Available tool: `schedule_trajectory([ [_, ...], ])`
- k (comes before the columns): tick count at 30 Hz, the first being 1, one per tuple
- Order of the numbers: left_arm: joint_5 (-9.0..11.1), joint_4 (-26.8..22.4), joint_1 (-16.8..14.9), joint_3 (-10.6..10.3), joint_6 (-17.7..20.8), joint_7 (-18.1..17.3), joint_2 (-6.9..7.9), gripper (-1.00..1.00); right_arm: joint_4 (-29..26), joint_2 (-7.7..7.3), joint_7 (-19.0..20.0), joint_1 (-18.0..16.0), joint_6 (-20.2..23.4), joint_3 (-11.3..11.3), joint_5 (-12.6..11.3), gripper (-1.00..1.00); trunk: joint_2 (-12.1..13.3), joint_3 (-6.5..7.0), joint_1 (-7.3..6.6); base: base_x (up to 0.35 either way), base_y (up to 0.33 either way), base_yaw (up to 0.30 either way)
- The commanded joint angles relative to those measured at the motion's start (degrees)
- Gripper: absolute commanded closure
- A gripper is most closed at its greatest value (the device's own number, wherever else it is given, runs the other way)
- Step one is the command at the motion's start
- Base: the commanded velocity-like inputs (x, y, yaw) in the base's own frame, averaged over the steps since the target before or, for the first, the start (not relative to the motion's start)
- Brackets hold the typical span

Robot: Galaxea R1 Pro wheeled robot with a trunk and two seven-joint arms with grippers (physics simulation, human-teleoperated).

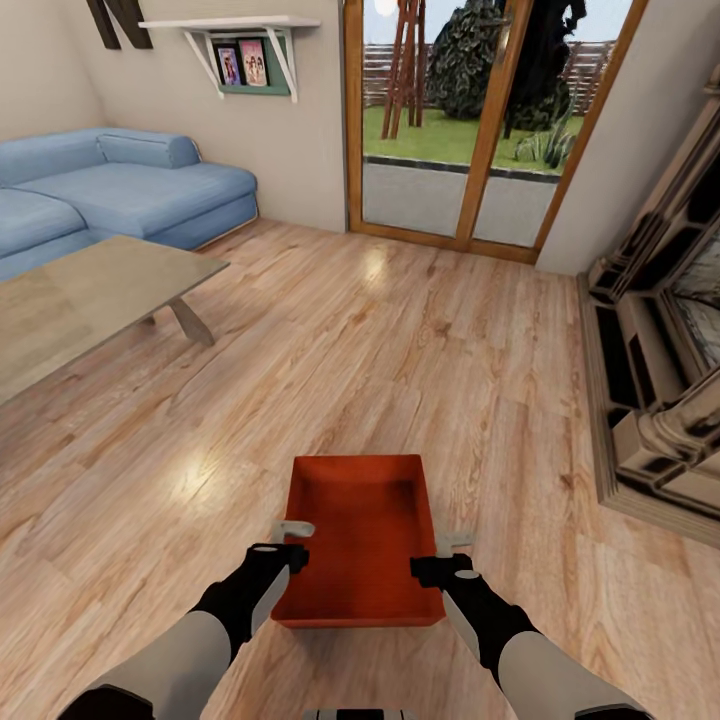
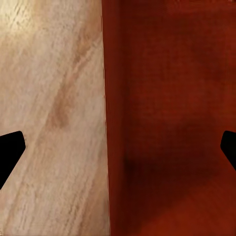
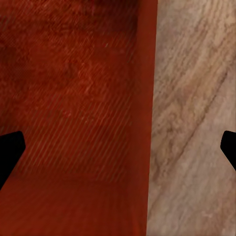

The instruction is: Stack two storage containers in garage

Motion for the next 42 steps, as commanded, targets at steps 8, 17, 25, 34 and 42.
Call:
schedule_trajectory([
  [8, 0.7, -0.1, 0.0, 5.2, 0.1, 0.7, 0.58, -1.00, -0.1, 0.04, -0.4, 0.0, 0.5, 0.5, 0.1, -1.00, 0.0, -0.04, -0.01, 0.000, 0.000, 0.000],
  [17, 0.7, -0.1, 0.0, 6.1, 0.1, 0.7, 0.75, -1.00, -0.1, -0.03, -0.4, 0.0, 0.5, 0.4, 0.2, -1.00, 0.0, -0.04, -0.01, 0.000, 0.000, 0.000],
  [25, 0.6, -0.1, 0.0, 6.1, 0.1, 0.8, 0.86, -1.00, -0.1, -0.41, -0.5, 0.0, 0.3, 0.4, 0.1, -1.00, 0.0, -0.04, -0.01, 0.000, 0.000, 0.000],
  [34, 0.6, -0.1, 0.0, 6.1, 0.1, 0.8, 0.94, -1.00, -0.1, -0.50, -0.5, 0.0, 0.4, 0.3, 0.1, -1.00, 0.0, -0.04, -0.01, 0.000, 0.000, 0.000],
  [42, 0.6, -0.1, 0.0, 6.1, 0.1, 0.8, 1.01, -1.00, -0.1, -0.56, -0.6, 0.0, 0.4, 0.2, 0.0, -1.00, 0.0, -0.04, -0.01, 0.000, 0.000, 0.000],
])
